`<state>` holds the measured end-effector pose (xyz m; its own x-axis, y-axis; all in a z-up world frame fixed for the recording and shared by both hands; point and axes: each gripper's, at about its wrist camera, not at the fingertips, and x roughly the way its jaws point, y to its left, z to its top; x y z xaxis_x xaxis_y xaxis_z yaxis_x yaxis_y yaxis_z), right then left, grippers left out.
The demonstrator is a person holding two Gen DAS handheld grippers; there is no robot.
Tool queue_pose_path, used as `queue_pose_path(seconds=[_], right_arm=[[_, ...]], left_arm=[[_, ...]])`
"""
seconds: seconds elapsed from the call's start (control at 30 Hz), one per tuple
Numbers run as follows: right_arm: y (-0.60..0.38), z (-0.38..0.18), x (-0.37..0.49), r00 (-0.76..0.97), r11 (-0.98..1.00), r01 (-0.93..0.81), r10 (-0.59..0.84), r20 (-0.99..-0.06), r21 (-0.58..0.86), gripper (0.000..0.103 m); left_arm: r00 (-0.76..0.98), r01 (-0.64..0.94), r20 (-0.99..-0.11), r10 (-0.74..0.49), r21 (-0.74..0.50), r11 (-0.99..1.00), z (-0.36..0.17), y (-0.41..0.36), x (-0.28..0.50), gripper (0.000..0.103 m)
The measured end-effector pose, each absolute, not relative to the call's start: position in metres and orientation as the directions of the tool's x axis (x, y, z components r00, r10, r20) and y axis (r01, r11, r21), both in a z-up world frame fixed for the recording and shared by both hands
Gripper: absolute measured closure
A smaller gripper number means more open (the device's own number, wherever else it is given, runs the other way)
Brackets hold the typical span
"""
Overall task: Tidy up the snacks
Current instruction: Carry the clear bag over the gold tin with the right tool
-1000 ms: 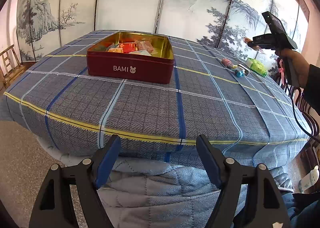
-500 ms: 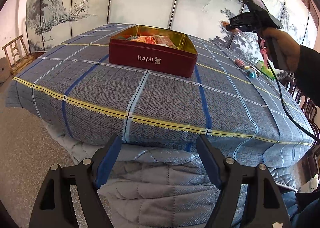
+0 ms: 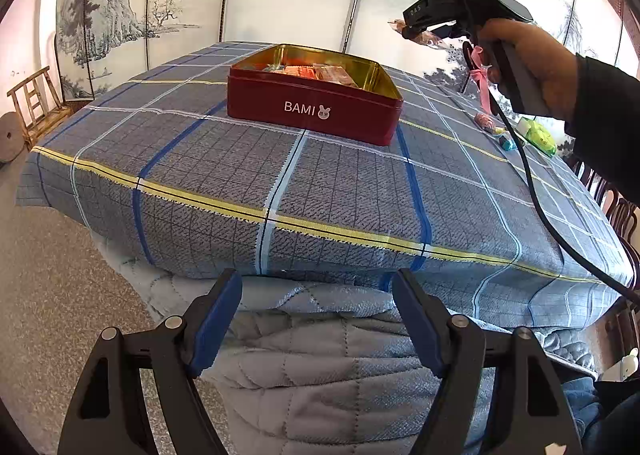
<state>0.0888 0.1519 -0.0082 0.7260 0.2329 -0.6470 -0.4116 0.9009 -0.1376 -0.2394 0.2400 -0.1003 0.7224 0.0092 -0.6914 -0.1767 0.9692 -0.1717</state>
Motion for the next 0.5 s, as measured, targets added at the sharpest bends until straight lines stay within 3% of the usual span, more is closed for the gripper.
queue_pose_path(seconds=[0.5], right_arm=[[0.182,-0.014,0.074,0.702,0.879,-0.456,0.262,-0.662,-0.137,0.065]], left_arm=[[0.719,-0.180,-0.695,0.002,-0.183,0.966,-0.105,0.243,-0.241,0.030]])
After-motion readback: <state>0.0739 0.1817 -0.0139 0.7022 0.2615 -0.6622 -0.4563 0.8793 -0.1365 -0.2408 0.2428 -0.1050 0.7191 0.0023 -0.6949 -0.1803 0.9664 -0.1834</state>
